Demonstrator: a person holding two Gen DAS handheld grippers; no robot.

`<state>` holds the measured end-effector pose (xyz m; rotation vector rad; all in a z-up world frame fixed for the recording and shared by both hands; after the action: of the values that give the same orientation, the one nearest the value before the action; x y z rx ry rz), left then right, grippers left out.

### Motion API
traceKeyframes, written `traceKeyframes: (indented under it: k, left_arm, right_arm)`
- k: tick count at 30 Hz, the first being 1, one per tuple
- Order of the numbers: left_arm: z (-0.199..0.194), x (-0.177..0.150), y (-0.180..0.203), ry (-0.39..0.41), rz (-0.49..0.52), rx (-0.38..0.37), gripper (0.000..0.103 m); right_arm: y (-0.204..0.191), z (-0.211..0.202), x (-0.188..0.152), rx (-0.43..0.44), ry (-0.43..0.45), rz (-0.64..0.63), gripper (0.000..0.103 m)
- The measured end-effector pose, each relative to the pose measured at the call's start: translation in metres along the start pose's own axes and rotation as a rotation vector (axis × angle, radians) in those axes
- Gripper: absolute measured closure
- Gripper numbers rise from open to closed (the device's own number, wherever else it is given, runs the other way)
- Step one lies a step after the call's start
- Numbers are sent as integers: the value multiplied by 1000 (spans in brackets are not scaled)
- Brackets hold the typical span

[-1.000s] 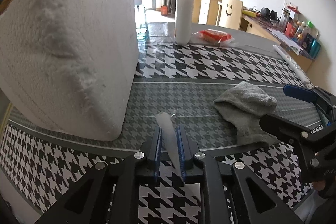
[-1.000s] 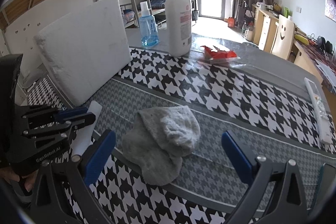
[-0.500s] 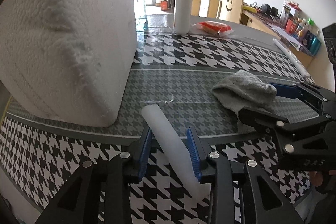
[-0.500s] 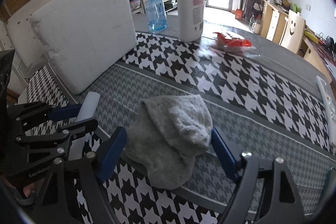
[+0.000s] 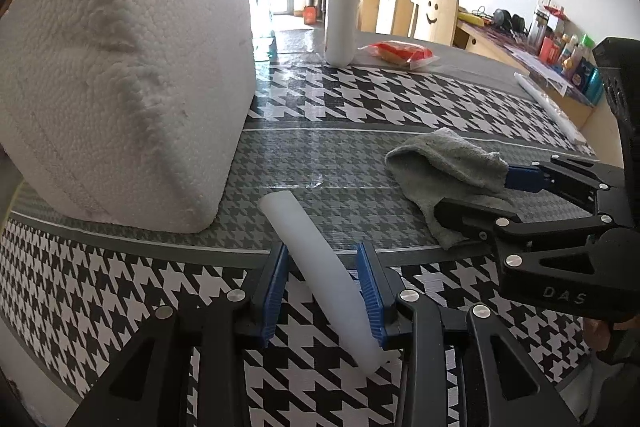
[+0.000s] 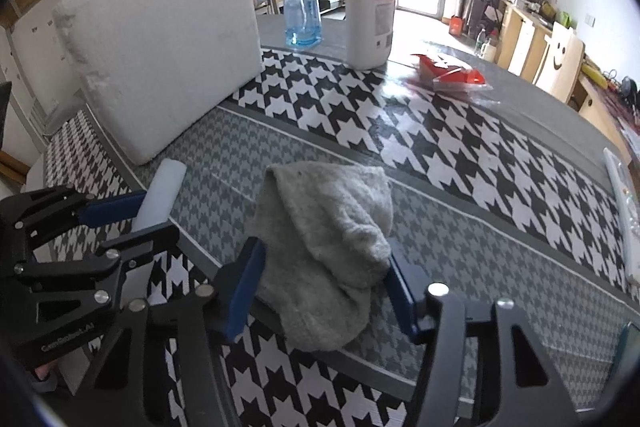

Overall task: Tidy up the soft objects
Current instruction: 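Close the right tool on the grey sock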

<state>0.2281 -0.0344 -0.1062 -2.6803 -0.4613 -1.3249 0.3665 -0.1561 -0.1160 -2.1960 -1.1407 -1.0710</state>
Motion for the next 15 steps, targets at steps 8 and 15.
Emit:
traceKeyframes:
  k: [8,15]
  left_arm:
    - [-3,-2,4,30,15,4,76]
    - [-9,-1,0,60,-1,-30,92]
  right_arm:
    - [-5,-3,1,6,-8,-23,70]
    - [-7,-10,3,6,0,-11,75]
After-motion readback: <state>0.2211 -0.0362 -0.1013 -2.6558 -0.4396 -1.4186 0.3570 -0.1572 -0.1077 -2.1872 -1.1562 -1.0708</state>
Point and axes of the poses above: each gripper's, at about its wrist camera, not at the fingertips, and z roughly the way its jaws point, y to its right, x to its top, the point moved 2 cm from there along z, roughly the way its jaws point, and after that the axes turned 14 degrees about y, right-handed, at the moved point
